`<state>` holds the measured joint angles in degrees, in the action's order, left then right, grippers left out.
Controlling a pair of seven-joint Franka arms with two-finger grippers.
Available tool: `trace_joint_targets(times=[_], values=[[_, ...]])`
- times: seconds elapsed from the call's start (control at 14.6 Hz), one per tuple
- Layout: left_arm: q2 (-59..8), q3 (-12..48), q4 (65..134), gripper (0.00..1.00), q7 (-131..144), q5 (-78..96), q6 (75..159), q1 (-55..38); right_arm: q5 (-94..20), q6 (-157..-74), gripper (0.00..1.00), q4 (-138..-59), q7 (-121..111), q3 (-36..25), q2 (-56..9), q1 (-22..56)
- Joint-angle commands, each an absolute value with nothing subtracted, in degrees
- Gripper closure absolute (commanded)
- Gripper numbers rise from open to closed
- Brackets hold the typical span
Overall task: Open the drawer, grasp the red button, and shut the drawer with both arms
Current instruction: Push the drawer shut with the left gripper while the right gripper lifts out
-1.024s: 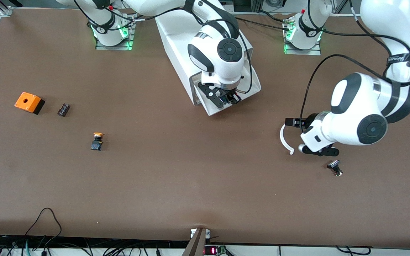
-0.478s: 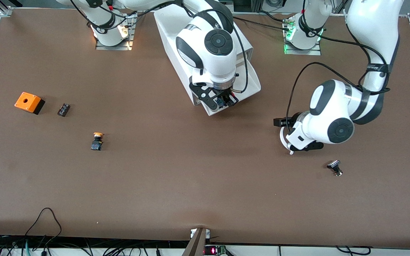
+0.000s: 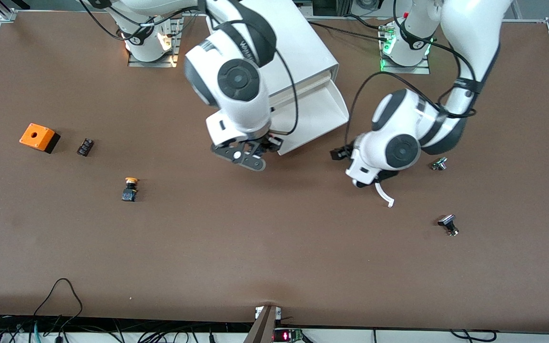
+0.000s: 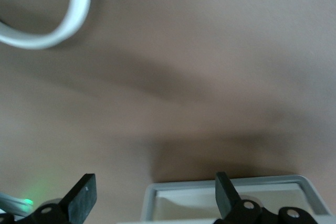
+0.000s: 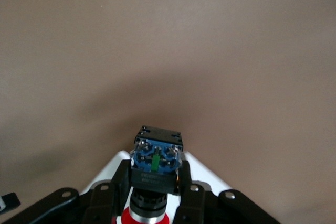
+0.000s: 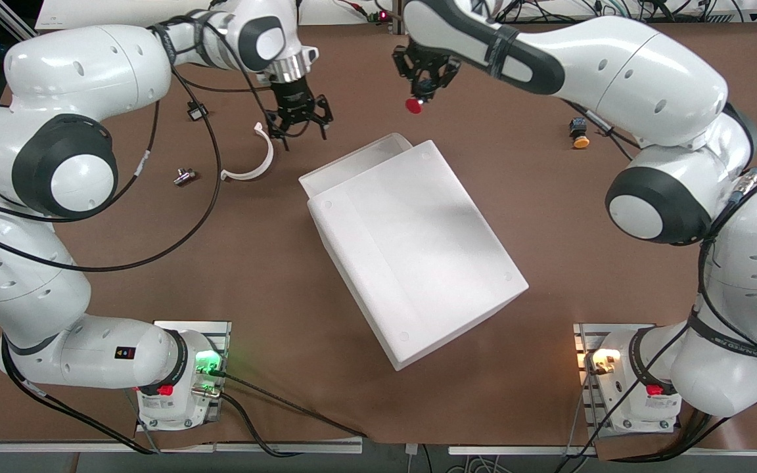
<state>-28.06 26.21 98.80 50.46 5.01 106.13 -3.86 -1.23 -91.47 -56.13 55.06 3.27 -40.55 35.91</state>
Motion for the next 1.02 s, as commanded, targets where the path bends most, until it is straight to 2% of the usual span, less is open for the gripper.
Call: trace_joint_targets(times=[0.0, 0.14, 0.34, 0.55, 0.96], values=[[-24.44, 28.30, 104.66, 0.00, 54.13, 4.66, 109.68, -3.25, -2.46, -92.36, 1.00, -63.70, 42.32, -0.68, -36.66, 34.98], [-23.30, 29.96, 107.92, 0.00, 56.24, 4.66, 113.10, -3.25, -2.72, -95.52, 1.00, -69.93, 33.88, -3.24, -34.29, 33.58], [-23.03, 33.12, 111.00, 0.00, 60.19, 4.66, 117.33, -3.25, -3.60, -104.21, 1.00, -80.66, 22.72, -3.43, -31.64, 28.24], [-22.85, 36.29, 111.44, 0.00, 62.57, 4.75, 116.46, -2.47, -6.85, -106.16, 1.00, -82.96, 11.90, -3.52, -31.73, 21.73], [-23.20, 42.27, 114.35, 0.00, 63.37, 4.92, 116.46, -2.64, -8.61, -118.72, 1.00, -91.13, -2.01, -3.52, -33.48, 13.81]])
